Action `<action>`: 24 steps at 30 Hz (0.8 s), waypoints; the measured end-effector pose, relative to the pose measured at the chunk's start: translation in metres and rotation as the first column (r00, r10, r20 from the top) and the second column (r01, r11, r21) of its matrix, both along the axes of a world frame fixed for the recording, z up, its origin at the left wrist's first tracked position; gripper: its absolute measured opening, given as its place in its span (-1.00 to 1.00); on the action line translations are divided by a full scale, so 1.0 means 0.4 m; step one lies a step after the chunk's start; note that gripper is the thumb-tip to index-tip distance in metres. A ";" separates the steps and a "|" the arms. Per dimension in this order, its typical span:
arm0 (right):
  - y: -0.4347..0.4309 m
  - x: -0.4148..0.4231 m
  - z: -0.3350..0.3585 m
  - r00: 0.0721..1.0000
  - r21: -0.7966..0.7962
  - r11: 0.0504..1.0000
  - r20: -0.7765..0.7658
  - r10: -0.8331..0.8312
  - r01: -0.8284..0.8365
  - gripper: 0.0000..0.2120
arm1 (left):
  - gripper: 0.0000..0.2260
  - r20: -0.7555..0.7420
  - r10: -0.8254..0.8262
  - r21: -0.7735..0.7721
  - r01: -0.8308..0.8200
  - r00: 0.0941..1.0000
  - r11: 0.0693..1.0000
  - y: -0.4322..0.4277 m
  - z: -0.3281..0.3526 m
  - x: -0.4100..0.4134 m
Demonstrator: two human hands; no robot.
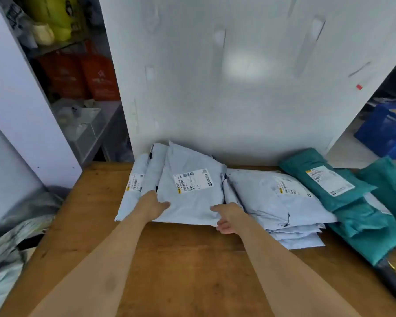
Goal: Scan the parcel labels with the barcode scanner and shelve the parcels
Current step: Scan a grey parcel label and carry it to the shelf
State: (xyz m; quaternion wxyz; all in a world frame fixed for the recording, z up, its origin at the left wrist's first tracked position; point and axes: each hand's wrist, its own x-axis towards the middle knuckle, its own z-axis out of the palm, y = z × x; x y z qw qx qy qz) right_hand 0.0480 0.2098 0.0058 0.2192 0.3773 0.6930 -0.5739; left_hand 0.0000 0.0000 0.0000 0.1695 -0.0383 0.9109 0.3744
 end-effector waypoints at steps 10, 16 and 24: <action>-0.065 -0.025 -0.110 0.845 -0.529 0.672 0.193 -0.499 0.517 -0.53 | -0.60 0.186 0.142 0.151 -0.171 0.972 0.974 0.018 -0.106 -0.008; -0.048 0.066 -0.154 0.880 -0.446 0.768 0.112 -0.462 0.460 -0.58 | -0.87 0.549 -0.114 0.426 -0.160 0.828 0.890 0.041 -0.087 0.218; 0.106 0.250 -0.197 0.979 -0.306 0.930 0.044 -0.201 0.204 -0.58 | -0.52 0.718 0.283 0.507 -0.757 0.635 0.412 -0.094 -0.180 0.366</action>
